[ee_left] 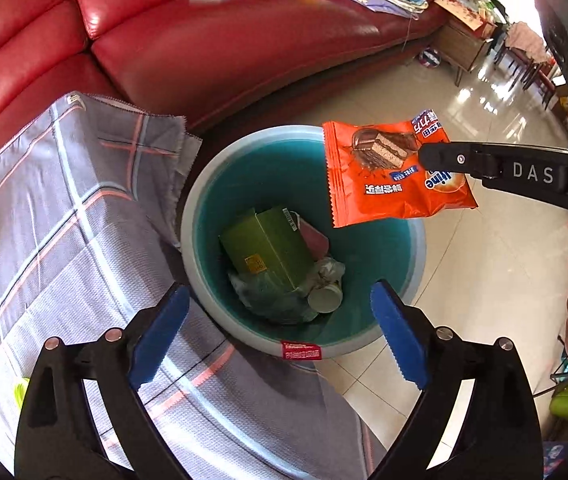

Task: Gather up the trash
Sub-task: 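Carry both packets over the teal bin and open both tools to drop them, then move both open tools back over the table toward the can and medicine box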

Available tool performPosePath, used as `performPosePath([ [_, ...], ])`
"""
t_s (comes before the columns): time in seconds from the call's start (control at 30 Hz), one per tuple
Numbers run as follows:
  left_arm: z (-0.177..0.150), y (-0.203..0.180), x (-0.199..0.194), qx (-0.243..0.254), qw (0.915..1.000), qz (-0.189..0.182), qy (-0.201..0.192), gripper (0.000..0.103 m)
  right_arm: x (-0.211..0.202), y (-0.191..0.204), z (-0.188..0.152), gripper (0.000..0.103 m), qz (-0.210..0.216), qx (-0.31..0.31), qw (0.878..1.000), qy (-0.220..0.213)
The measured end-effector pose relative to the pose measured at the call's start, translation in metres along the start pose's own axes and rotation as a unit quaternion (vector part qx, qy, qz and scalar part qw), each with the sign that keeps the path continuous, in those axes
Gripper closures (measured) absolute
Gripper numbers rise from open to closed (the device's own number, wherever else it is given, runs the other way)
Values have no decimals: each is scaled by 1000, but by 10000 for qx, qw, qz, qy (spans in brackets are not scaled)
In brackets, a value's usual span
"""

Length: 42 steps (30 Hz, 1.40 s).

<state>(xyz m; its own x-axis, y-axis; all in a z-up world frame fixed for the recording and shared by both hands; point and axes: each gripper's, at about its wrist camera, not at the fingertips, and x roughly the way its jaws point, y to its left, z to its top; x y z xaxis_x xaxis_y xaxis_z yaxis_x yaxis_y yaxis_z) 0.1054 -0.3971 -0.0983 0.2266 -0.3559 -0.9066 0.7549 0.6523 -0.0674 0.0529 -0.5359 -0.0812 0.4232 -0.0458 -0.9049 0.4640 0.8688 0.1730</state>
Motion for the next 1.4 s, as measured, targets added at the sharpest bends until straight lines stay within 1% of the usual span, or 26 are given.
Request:
performPosePath([
  [0.1, -2, 6, -3, -88, 10000, -26, -7, 14, 1, 4, 1, 93, 2, -31, 10000, 19],
  [0.2, -4, 12, -8, -178, 9998, -28, -39, 11, 3, 10, 2, 93, 1, -76, 10000, 42],
  [0.33, -6, 17, -14, -262, 9996, -43, -104, 11, 3, 16, 3, 93, -26, -137, 9999, 73],
  [0.57, -11, 28, -24, -406, 9990, -52, -197, 11, 2, 27, 1, 88, -36, -249, 9995, 173],
  [0.63, -14, 32, -27, -447, 9987, -47, -225, 11, 4, 31, 0, 70, 12, -284, 9993, 248],
  [0.67, -16, 34, -28, -464, 9986, -44, -230, 11, 5, 33, 0, 46, 43, -280, 9992, 277],
  [0.7, -17, 36, -30, -491, 9985, -44, -233, 11, 5, 35, -1, 34, 62, -287, 9992, 269],
  [0.73, -19, 38, -31, -520, 9984, -42, -239, 11, 5, 38, -2, 31, 53, -316, 9991, 259],
  [0.77, -20, 41, -32, -552, 9982, -40, -242, 11, 5, 40, -2, 26, 31, -331, 9991, 266],
  [0.8, -22, 44, -33, -587, 9980, -39, -239, 11, 6, 42, -2, 18, 8, -333, 9990, 282],
  [0.87, -26, 50, -34, -647, 9976, -44, -228, 11, 6, 46, -3, 10, -43, -325, 9990, 308],
  [0.97, -31, 56, -36, -737, 9970, -39, -225, 11, 6, 52, -4, 4, -107, -350, 9986, 370],
  [1.13, -39, 63, -44, -822, 9962, -40, -270, 11, 6, 62, -7, 4, -187, -409, 9978, 495],
  [1.4, -50, 75, -64, -910, 9950, 12, -404, 11, -3, 78, -15, 4, -218, -498, 9972, 506],
])
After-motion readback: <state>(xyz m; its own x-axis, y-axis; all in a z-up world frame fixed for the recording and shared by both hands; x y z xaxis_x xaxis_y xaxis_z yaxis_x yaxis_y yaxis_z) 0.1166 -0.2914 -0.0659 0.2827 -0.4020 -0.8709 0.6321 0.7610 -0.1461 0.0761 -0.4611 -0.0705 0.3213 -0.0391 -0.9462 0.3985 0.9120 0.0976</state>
